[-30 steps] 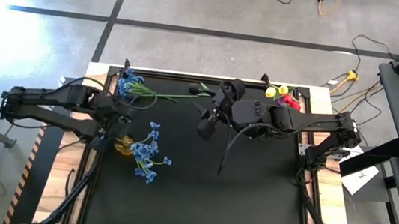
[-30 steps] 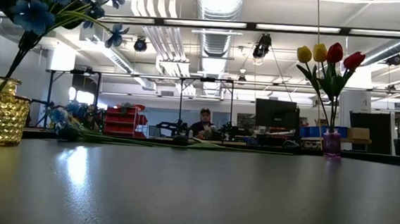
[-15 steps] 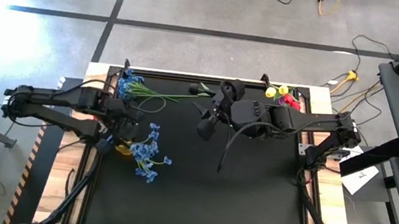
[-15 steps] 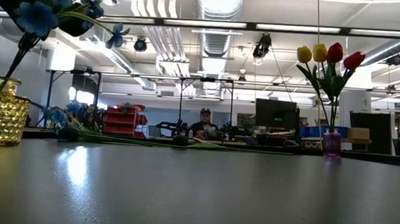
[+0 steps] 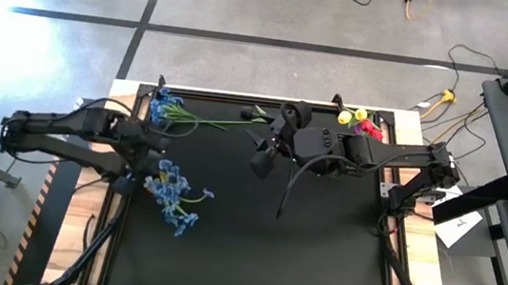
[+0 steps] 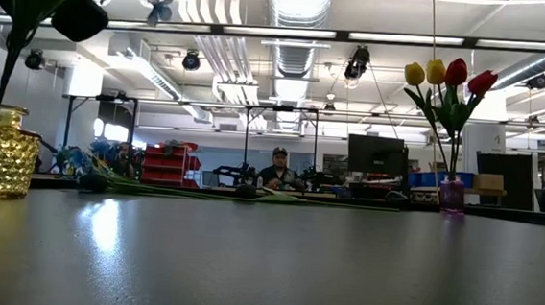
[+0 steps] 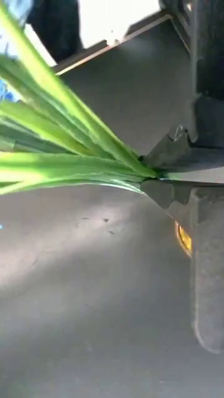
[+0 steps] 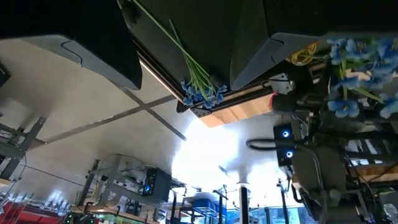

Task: Sort flowers into vase by color
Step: Put the bottom blue flowers into the yellow vase, then put the right black flower into the yellow vase

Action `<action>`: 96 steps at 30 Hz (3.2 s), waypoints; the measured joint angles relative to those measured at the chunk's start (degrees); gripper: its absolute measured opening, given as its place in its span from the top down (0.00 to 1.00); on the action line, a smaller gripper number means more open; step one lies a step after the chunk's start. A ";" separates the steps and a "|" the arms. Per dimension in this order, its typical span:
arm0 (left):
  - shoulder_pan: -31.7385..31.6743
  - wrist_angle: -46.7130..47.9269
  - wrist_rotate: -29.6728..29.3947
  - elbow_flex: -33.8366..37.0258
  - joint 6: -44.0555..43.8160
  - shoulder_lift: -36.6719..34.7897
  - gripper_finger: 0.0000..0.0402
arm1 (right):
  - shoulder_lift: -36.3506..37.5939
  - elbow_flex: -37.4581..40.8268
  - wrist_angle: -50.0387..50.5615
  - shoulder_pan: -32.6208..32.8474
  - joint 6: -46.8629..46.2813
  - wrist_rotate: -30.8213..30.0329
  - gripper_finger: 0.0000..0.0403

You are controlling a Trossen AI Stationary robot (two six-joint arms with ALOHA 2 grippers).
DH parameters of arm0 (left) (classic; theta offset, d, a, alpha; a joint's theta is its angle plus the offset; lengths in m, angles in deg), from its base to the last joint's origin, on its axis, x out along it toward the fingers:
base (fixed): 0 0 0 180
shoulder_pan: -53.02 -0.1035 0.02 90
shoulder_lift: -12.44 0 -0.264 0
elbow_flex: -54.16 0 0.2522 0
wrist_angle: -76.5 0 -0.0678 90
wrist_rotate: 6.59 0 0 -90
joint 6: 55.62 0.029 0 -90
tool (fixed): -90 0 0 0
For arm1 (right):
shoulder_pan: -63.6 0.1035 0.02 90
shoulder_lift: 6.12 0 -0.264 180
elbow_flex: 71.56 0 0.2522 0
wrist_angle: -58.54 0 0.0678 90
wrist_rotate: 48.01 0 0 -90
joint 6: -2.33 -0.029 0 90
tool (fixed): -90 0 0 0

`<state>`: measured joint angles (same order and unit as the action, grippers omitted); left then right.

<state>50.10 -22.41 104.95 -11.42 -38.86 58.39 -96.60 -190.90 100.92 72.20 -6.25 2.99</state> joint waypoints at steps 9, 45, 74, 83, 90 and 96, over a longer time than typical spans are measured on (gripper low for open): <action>-0.02 4.79 -7.60 0.00 -13.90 -4.75 1.00 | 0.00 0.00 -0.15 0.00 -0.90 0.02 0.41; -0.02 14.23 -18.47 -25.89 -37.22 -11.17 0.55 | -13.84 0.57 7.01 -10.61 -3.50 17.56 0.42; -0.07 -38.37 -45.07 -5.94 -41.01 -25.26 0.66 | -40.56 -11.26 24.90 -40.27 17.19 34.23 0.53; -0.07 -41.77 -45.16 -6.14 -37.01 -25.35 0.66 | -43.32 -11.36 27.07 -40.70 15.82 35.36 0.64; -0.07 -41.79 -45.11 -5.62 -36.16 -24.92 0.66 | -43.74 -11.30 25.49 -40.59 14.98 36.79 0.93; -0.07 -41.97 -45.05 -5.03 -35.25 -23.24 0.66 | -42.55 -13.03 25.34 -39.76 12.21 37.29 0.97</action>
<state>50.03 -64.37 59.90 -16.44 -74.11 35.15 -139.15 -203.93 126.26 32.45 5.97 40.28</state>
